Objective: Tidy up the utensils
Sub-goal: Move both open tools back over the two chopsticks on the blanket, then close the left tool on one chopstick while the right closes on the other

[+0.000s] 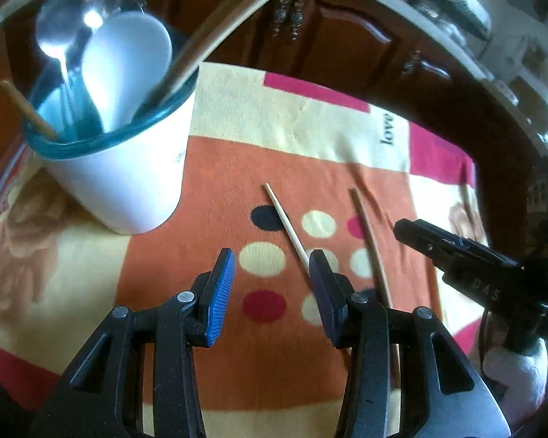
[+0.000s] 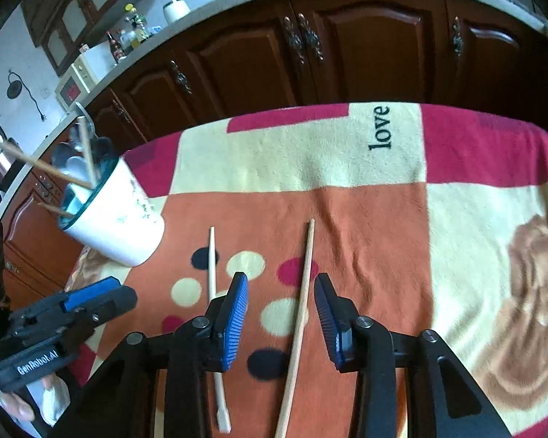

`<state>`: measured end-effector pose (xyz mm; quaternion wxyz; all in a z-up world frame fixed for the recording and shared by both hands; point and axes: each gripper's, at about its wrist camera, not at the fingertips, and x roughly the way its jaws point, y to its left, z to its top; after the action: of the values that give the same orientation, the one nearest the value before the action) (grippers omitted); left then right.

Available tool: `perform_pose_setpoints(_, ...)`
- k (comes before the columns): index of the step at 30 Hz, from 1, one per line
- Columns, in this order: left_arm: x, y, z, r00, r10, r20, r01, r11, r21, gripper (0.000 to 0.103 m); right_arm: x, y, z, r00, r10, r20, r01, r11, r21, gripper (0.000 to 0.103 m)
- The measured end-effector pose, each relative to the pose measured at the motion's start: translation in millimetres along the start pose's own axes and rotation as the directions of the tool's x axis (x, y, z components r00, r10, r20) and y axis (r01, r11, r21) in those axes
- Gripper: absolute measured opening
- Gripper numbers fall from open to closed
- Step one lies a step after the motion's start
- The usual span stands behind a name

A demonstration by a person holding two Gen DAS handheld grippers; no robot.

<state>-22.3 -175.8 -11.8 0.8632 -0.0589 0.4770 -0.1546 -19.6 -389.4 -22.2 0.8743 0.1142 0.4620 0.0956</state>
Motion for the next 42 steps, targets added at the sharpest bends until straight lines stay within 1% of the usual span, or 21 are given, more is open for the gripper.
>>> perform_pose_setpoints(5,29.6,-7.6,9.4,0.999,0.027,-0.027,-0.027,0.999,-0.019,0.042,27.7,-8.1,11.5,0.999,-0.016,-0.04,0.016,1.0,-0.012,0.037)
perform_pose_setpoints(12,59.2,-8.7,25.7,0.996,0.073,-0.045,-0.075,0.996,-0.049,0.042,50.8,-15.9,23.9,0.997,-0.027,-0.068,0.026,0.999,-0.02,0.037)
perform_pose_setpoints(14,67.5,-7.7,28.0,0.994,0.082,-0.068,-0.086,0.995,-0.049,0.042,56.5,-13.7,24.1,0.996,-0.028,-0.081,0.026,0.999,-0.032,0.037)
perform_pose_setpoints(16,76.4,-6.7,28.0,0.992,0.084,-0.094,-0.089,0.995,-0.046,0.042,65.3,-12.8,23.1,0.994,-0.043,-0.101,0.038,0.998,-0.043,0.029)
perform_pose_setpoints(17,74.9,-6.9,27.9,0.993,0.088,-0.076,-0.091,0.995,-0.041,0.042,69.5,-13.1,22.2,0.993,-0.051,-0.111,0.047,0.998,-0.046,0.027)
perform_pose_setpoints(18,76.3,-6.8,27.8,0.993,0.086,-0.08,-0.089,0.995,-0.034,0.042,69.1,-13.0,21.2,0.994,-0.063,-0.094,0.058,0.997,-0.055,0.022)
perform_pose_setpoints(19,76.0,-7.1,27.5,0.994,0.084,-0.075,-0.086,0.996,-0.025,0.041,70.0,-13.1,20.8,0.993,-0.07,-0.098,0.064,0.996,-0.06,0.017)
perform_pose_setpoints(20,76.3,-7.2,26.9,0.994,0.076,-0.076,-0.077,0.997,-0.017,0.032,69.6,-13.7,20.8,0.992,-0.071,-0.1,0.065,0.996,-0.064,0.013)
perform_pose_setpoints(21,77.0,-7.4,26.2,0.995,0.072,-0.076,-0.072,0.997,-0.009,0.022,68.8,-14.9,20.5,0.992,-0.064,-0.108,0.057,0.996,-0.065,0.007)
perform_pose_setpoints(22,77.3,-6.9,24.3,0.994,0.061,-0.087,-0.061,0.998,0.006,0.009,67.7,-16.1,20.0,0.992,-0.058,-0.112,0.051,0.997,-0.063,0.007)
perform_pose_setpoints(24,76.8,-5.9,22.2,0.995,0.02,-0.096,-0.019,1.0,0.013,0.007,62.2,-18.6,17.3,0.992,-0.049,-0.113,0.043,0.997,-0.059,0.007)
perform_pose_setpoints(25,73.5,-4.7,18.8,0.994,-0.01,-0.106,0.013,1.0,0.028,0.006,58.8,-19.6,15.8,0.993,-0.045,-0.109,0.039,0.998,-0.056,0.007)
perform_pose_setpoints(27,65.3,-3.0,13.8,0.994,-0.02,-0.106,0.025,0.998,0.051,0.005,46.6,-21.2,10.9,0.996,-0.018,-0.09,0.015,0.999,-0.038,0.006)
perform_pose_setpoints(29,51.8,4.7,8.1,0.991,-0.068,-0.113,0.073,0.996,0.043,0.005,31.3,-22.8,5.1,0.998,0.009,-0.064,-0.01,1.0,-0.019,0.006)
perform_pose_setpoints(31,35.1,11.1,3.4,0.99,-0.098,-0.102,0.103,0.994,0.045,0.005,15.2,-24.3,1.0,0.998,0.043,-0.034,-0.043,0.999,0.004,0.006)
perform_pose_setpoints(34,10.5,16.8,-1.1,0.989,-0.126,-0.078,0.13,0.99,0.056,0.005,-10.8,-22.7,-4.1,0.996,0.084,0.017,-0.084,0.996,0.03,0.006)
perform_pose_setpoints(35,2.7,12.8,-1.8,0.989,-0.132,-0.066,0.137,0.988,0.065,0.004,-18.2,-20.4,-5.4,0.995,0.098,0.031,-0.099,0.995,0.033,0.006)
perform_pose_setpoints(39,-30.9,9.0,-2.7,0.988,-0.156,-0.017,0.157,0.983,0.096,0.004,-50.5,-8.1,-10.8,0.987,0.123,0.103,-0.126,0.992,0.027,0.006)
perform_pose_setpoints(41,-41.9,8.0,-2.7,0.988,-0.152,0.002,0.151,0.981,0.121,0.005,-60.7,-1.4,-12.0,0.985,0.123,0.119,-0.125,0.992,0.011,0.006)
perform_pose_setpoints(42,-45.9,7.9,-3.6,0.989,-0.148,0.006,0.146,0.981,0.128,0.005,-61.1,1.9,-12.1,0.989,0.102,0.11,-0.102,0.995,-0.002,0.006)
